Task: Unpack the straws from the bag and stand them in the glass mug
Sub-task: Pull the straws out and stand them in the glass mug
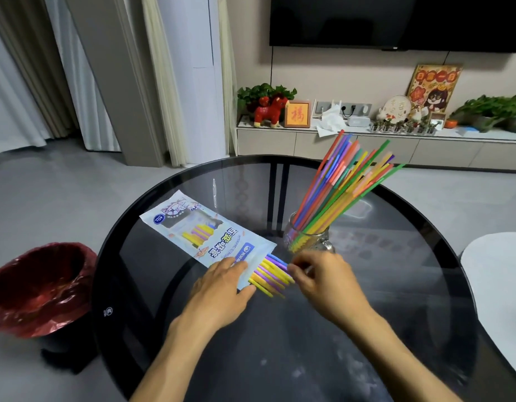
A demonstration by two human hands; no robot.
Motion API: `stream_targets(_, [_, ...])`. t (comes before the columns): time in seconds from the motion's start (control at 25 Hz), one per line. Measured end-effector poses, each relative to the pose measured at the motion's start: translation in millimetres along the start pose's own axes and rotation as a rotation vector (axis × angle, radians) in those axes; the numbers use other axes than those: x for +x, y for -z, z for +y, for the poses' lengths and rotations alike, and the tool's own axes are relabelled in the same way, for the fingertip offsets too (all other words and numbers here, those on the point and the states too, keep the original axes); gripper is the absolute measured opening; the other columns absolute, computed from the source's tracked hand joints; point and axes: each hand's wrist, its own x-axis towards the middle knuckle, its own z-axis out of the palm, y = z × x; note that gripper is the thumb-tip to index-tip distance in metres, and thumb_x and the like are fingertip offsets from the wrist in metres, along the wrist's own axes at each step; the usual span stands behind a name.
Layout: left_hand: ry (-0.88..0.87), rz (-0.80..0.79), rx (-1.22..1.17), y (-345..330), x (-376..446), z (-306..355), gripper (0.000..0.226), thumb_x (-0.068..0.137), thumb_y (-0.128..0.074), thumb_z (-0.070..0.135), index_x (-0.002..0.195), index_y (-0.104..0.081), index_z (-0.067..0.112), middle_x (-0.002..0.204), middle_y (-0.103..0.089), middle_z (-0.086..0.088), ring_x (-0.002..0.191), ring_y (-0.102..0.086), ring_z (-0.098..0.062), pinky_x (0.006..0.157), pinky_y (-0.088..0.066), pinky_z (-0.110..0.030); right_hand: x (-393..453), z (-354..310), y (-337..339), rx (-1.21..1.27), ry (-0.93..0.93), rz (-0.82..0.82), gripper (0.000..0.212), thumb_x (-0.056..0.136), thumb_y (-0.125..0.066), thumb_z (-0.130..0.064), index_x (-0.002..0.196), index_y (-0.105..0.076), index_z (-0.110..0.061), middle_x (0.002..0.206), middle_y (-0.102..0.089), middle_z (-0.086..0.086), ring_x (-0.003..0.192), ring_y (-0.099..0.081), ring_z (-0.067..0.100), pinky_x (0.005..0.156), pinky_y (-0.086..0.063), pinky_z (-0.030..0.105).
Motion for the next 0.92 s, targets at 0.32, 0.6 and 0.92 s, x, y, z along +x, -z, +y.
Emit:
stream_targets(0.32, [-0.046,-0.005,0.089,-3.3,-20.1,9.6,0.057,0.094,-0.047,0.049,0.146,-0.029,0.034,0.157,-0.024,0.009,0.143,-0.022,-0.014,0.111,-0.033,-0.040,13.1,-3.9,-44.1,-0.352,-0.076,-0.196,0.028,0.092,-0.052,-0.021,0.115,-0.050,-0.004,0.119,-0.060,0.017,0.110,-0.057,0.037,0.083,-0.048,0.042])
stream_targets(0.6, [-0.042,-0.002,0.120,-5.9,-16.9,13.7,0.059,0.093,-0.046,0.049,0.146,-0.026,0.033,0.157,-0.023,0.007,0.143,-0.022,-0.017,0.111,-0.032,-0.043,5.2,1.0,-37.4,-0.393,-0.038,-0.255,0.027,0.093,-0.054,-0.015,0.115,-0.042,-0.006,0.117,-0.059,0.015,0.108,-0.060,0.037,0.067,-0.039,0.037])
stream_targets(0.92, [-0.040,-0.019,0.133,-6.9,-19.3,12.3,0.060,0.094,-0.045,0.049,0.148,-0.022,0.033,0.159,-0.017,0.006,0.145,-0.016,-0.017,0.113,-0.028,-0.043,2.8,-8.8,-29.5,-0.546,-0.074,-0.229,0.029,0.091,-0.046,-0.004,0.120,-0.042,-0.003,0.122,-0.054,0.015,0.112,-0.055,0.035,0.084,-0.049,0.041])
